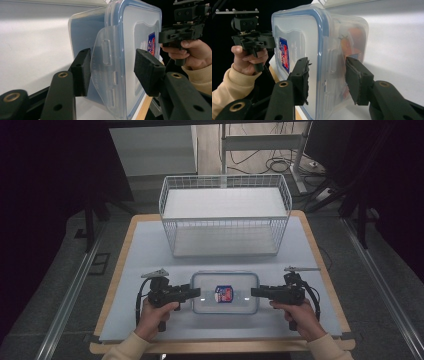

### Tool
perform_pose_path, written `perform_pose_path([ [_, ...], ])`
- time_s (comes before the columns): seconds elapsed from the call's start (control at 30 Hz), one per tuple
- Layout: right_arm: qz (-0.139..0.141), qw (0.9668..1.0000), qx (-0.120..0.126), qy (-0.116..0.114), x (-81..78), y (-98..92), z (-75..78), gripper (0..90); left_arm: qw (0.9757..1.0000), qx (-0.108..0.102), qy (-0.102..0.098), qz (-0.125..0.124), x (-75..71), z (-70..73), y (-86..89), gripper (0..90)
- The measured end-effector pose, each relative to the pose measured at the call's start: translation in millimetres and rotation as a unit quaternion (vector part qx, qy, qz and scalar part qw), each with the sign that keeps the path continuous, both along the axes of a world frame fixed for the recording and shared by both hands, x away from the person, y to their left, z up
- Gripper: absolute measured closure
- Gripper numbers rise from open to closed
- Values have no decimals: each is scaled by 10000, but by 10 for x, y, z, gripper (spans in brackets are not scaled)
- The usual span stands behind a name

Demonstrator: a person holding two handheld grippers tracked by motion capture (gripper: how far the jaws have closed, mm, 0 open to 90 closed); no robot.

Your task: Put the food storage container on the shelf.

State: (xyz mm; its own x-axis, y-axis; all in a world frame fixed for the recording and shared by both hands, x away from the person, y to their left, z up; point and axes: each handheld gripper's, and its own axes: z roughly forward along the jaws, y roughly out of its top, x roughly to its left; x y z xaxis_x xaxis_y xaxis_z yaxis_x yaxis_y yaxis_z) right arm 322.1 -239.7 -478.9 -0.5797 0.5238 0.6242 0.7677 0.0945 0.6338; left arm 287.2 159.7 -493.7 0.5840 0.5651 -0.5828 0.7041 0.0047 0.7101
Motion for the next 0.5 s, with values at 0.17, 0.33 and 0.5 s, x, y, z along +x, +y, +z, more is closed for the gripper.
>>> perform_pose_path([
  [0.17, -2, 9999, -16, -102, 10, -32, 57, 552, 10000, -11, -10, -32, 41, 53, -36, 491],
  [0.33, -17, 9998, -35, -212, 28, -52, 133, 552, 10000, 12, -75, -58, 84, 130, -52, 491],
  [0.5, -11, 9995, -13, -312, 82, -60, 235, 552, 9999, 27, -152, -48, 124, 222, -57, 491],
])
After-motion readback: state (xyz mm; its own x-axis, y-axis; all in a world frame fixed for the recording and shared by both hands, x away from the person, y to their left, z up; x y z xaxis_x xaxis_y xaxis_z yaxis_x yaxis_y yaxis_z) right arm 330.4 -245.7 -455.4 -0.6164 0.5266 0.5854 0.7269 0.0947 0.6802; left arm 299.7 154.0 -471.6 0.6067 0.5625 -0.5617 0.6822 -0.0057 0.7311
